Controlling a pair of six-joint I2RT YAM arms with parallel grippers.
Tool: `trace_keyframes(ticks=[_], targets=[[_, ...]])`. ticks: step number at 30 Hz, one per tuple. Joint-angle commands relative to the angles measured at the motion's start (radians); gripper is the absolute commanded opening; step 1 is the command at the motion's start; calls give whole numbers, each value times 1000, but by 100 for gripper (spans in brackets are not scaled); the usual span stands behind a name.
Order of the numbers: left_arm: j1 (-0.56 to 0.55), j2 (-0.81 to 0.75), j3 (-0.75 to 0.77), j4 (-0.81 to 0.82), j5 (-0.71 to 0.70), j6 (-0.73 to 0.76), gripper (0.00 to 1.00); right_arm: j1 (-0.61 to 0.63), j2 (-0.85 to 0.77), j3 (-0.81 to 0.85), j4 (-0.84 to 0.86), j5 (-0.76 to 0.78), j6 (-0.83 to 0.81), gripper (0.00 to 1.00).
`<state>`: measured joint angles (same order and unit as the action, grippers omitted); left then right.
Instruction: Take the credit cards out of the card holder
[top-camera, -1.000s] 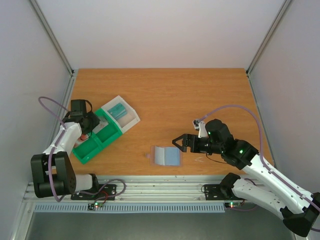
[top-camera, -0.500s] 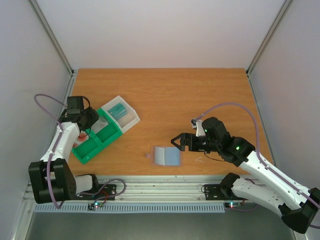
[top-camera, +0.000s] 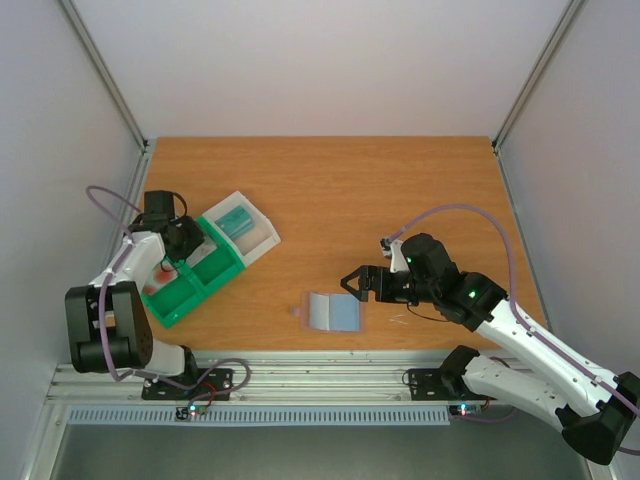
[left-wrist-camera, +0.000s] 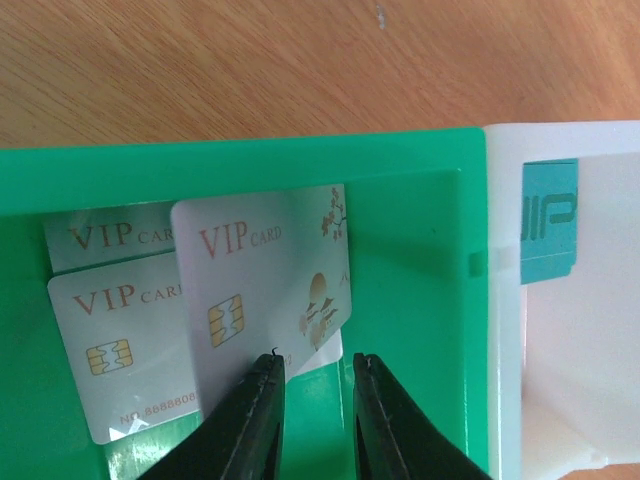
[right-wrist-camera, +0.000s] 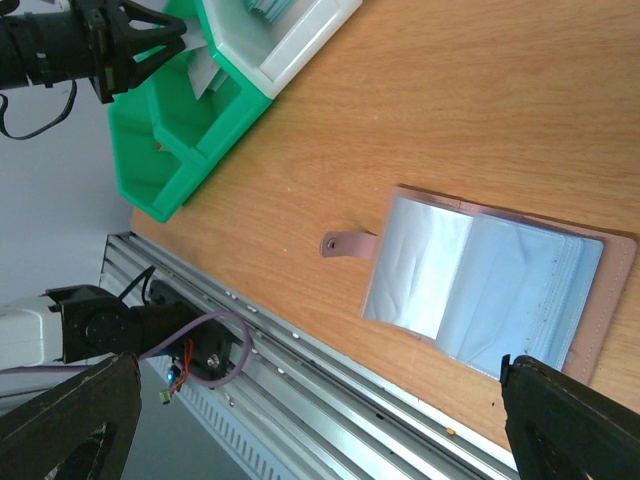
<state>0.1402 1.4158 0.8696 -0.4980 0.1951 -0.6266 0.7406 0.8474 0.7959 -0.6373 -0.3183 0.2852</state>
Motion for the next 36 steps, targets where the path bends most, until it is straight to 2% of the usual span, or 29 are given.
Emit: trace_keyframes(ticks=[1, 13, 16, 22, 29, 31, 32, 36], targets=[[5, 20, -3, 44, -28, 16, 21, 4, 1, 26, 5, 1, -19, 98], [5, 30, 2, 14, -70, 24, 22, 5, 1, 27, -3, -1, -12, 98], [5, 14, 7, 4, -57, 29, 25, 5, -1, 30, -10, 2, -13, 98], [5, -69, 26, -56, 2, 46, 47, 5, 5, 46, -49, 38, -19, 98], [5, -178, 65, -190, 109, 117, 67, 4, 11, 114, -118, 112, -46, 99], [5, -221, 63, -192, 178, 130, 83, 4, 14, 140, -139, 148, -60, 98], [5, -240, 63, -194, 219, 132, 97, 5, 18, 161, -154, 166, -69, 98], [-4, -318, 69, -188, 391, 134, 99, 4, 43, 256, -228, 246, -87, 99]])
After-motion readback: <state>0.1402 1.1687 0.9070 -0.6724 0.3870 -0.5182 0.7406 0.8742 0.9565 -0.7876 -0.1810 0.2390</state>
